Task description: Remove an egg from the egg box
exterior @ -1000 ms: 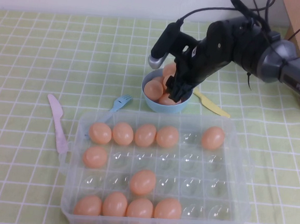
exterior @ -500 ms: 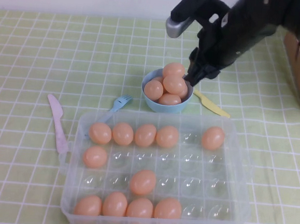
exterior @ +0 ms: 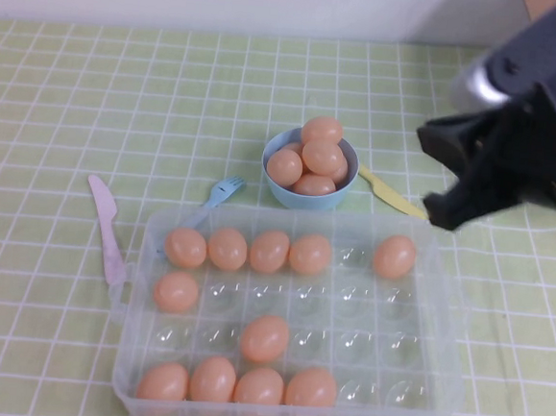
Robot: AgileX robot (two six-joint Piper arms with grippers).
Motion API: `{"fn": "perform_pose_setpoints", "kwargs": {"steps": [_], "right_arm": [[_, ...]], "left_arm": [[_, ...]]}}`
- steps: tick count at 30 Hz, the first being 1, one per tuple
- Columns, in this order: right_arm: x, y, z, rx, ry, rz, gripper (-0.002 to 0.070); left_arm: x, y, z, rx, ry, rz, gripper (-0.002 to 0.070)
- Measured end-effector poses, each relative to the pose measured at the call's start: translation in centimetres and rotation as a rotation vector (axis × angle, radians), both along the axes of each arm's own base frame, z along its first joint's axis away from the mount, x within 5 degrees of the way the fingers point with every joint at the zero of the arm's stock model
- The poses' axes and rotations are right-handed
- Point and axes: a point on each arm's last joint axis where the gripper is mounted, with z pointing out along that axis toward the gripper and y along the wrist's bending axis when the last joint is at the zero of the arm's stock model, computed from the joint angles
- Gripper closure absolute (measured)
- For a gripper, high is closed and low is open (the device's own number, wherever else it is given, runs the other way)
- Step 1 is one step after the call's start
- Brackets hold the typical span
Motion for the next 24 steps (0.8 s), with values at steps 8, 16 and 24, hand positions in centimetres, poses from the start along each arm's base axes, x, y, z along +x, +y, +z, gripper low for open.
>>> {"fn": "perform_pose_setpoints", "kwargs": {"steps": [8, 16, 24], "right_arm": [[-6.1, -4.2, -1.6, 0.021, 0.018, -0.02, 0.0692], [-13.0, -8.6, -4.8, 0.115, -0.119, -0.058, 0.0692], [-15.4, -10.8, -10.8, 0.265, -0.262, -0.157, 0.0694]], "left_arm": [[0.0, 0.0, 0.0, 0.0, 0.0, 0.0, 0.0678], [0.0, 0.0, 0.0, 0.0, 0.0, 0.0, 0.0678], [0.0, 0.0, 0.0, 0.0, 0.0, 0.0, 0.0678]]}}
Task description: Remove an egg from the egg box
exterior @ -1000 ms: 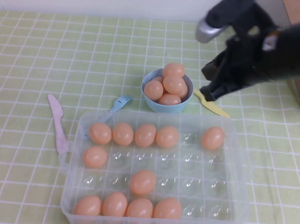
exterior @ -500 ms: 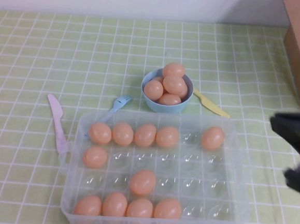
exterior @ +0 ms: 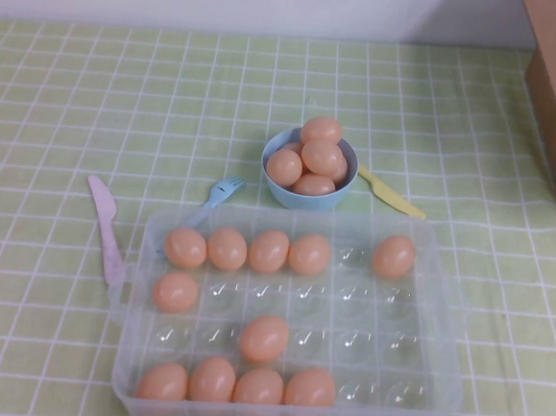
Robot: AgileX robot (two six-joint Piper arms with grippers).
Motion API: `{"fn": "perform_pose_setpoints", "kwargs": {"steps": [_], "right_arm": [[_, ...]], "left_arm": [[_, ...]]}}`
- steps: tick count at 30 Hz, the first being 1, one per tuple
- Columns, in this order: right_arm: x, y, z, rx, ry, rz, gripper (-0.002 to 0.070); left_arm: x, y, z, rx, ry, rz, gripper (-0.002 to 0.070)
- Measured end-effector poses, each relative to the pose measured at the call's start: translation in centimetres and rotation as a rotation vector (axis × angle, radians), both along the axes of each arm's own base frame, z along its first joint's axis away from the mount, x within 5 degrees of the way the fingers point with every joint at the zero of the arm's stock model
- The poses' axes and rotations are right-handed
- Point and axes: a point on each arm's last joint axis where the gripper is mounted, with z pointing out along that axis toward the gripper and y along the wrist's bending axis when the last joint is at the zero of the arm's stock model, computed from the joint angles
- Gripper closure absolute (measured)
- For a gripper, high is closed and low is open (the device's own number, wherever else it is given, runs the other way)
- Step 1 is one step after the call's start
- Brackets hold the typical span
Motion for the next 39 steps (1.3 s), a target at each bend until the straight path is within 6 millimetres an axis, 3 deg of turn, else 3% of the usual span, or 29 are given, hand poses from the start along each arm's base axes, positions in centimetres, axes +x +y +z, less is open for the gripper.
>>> {"fn": "perform_pose_setpoints", "kwargs": {"steps": [3, 7, 16, 30, 39], "right_arm": [[-0.3, -0.7, -2.1, 0.08, -0.026, -0.054, 0.0694], [-0.4, -1.6, -3.5, 0.101, -0.03, -0.147, 0.0694], [-1.1, -4.2, -3.7, 0.087, -0.084, -0.466, 0.0694], [-2.1, -4.3, -5.8, 0.069, 0.043, -0.529, 0.0694], [-2.5, -4.8, -6.8, 0.151, 0.161, -0.609, 0.0694]], "left_arm": [[0.0, 0.0, 0.0, 0.0, 0.0, 0.0, 0.0678], [0.0, 0.0, 0.0, 0.0, 0.0, 0.0, 0.0678], [0.0, 0.0, 0.0, 0.0, 0.0, 0.0, 0.0678], [0.0, 0.0, 0.0, 0.0, 0.0, 0.0, 0.0678], [0.0, 0.0, 0.0, 0.0, 0.0, 0.0, 0.0678]]}}
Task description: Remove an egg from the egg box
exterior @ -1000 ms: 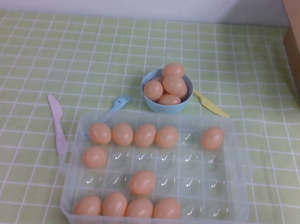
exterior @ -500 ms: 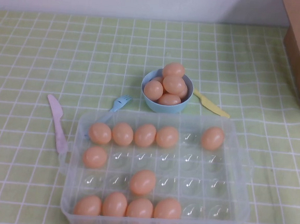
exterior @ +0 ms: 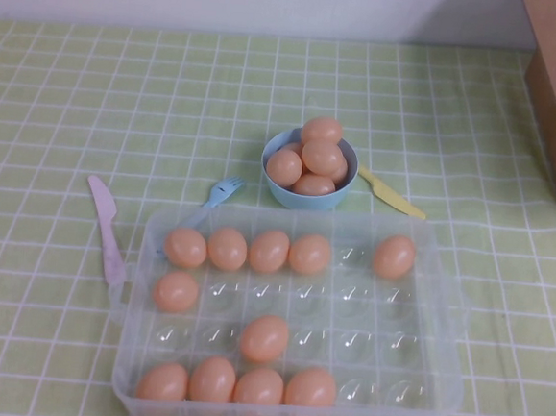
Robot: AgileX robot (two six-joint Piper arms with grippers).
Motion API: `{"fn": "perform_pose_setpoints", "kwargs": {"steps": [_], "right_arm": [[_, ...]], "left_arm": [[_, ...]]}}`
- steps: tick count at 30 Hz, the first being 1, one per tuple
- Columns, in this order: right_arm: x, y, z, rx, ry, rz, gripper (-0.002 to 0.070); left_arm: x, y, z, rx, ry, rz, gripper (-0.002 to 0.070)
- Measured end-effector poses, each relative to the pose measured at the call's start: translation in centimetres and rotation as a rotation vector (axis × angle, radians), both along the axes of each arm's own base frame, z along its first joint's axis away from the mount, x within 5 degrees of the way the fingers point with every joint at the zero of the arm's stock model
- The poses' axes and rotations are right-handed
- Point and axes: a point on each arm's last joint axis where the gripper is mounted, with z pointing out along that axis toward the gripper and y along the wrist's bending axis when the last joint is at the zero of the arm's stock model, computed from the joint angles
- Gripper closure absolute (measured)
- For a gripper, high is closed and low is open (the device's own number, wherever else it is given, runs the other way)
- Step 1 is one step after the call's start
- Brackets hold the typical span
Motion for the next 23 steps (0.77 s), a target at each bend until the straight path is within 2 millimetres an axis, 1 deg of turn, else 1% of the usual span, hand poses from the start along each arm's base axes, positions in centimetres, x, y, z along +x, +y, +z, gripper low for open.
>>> {"fn": "perform_pose_setpoints", "kwargs": {"steps": [5, 23], "right_arm": [[-0.18, 0.02, -0.62, 0.004, 0.07, 0.001, 0.0694], [-0.3, 0.06, -0.94, 0.017, 0.105, 0.001, 0.0694]], "left_arm": [[0.0, 0.0, 0.0, 0.0, 0.0, 0.0, 0.0678], [0.0, 0.0, 0.0, 0.0, 0.0, 0.0, 0.0678]]}}
